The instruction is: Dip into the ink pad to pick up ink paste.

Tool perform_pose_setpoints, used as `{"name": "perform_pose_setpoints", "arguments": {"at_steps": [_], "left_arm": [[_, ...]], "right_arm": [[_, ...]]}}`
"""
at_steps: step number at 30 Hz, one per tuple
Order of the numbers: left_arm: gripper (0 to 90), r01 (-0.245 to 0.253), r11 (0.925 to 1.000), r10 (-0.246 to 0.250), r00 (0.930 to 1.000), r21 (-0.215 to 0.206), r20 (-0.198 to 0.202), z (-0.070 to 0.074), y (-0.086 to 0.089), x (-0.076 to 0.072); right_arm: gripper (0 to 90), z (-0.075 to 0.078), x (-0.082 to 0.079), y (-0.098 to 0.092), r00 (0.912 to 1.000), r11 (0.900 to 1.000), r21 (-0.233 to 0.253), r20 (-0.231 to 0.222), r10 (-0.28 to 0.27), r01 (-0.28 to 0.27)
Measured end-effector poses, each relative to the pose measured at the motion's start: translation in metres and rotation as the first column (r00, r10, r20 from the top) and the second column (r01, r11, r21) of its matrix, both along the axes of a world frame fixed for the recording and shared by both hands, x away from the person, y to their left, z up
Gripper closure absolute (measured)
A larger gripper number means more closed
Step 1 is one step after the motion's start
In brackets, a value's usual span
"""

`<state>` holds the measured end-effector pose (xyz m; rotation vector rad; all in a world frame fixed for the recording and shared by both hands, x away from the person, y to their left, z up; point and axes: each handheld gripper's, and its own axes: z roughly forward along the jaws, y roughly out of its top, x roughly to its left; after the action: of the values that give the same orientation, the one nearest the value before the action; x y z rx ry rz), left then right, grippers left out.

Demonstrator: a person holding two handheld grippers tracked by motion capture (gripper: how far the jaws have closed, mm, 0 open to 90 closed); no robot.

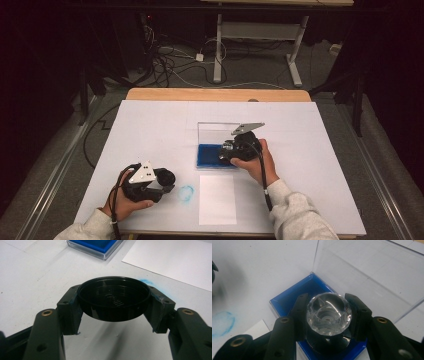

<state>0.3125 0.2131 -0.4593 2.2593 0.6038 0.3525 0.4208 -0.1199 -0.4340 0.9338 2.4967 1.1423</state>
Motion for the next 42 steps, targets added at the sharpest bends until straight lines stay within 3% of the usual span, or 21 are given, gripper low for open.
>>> {"name": "perform_pose_setpoints", "arguments": {"at_steps": [4,14,42], "left_arm": [[36.7,0.002,1.0,-0.002,1.0,0.002,0.001,0.0,-0.0001,-0.0003],[36.7,-0.002,1.0,0.002,1.0,0.0,0.004,0.0006,0.0008,-0.0014],[36.8,0.001,1.0,-0.001,1.0,0.007,0.001,0.0003,0.0001,-0.0028]], "right_arm": [[57.1,0.0003,-0.0024,0.0023,0.9999,1.0,-0.018,0.015,-0.005,0.005],[57.1,-0.0027,-0.0007,-0.0025,0.9999,1.0,0.023,0.009,-0.006,0.005],[57.0,-0.0018,-0.0075,-0.0008,0.9995,1.0,-0.01,0.029,-0.015,0.016]]}}
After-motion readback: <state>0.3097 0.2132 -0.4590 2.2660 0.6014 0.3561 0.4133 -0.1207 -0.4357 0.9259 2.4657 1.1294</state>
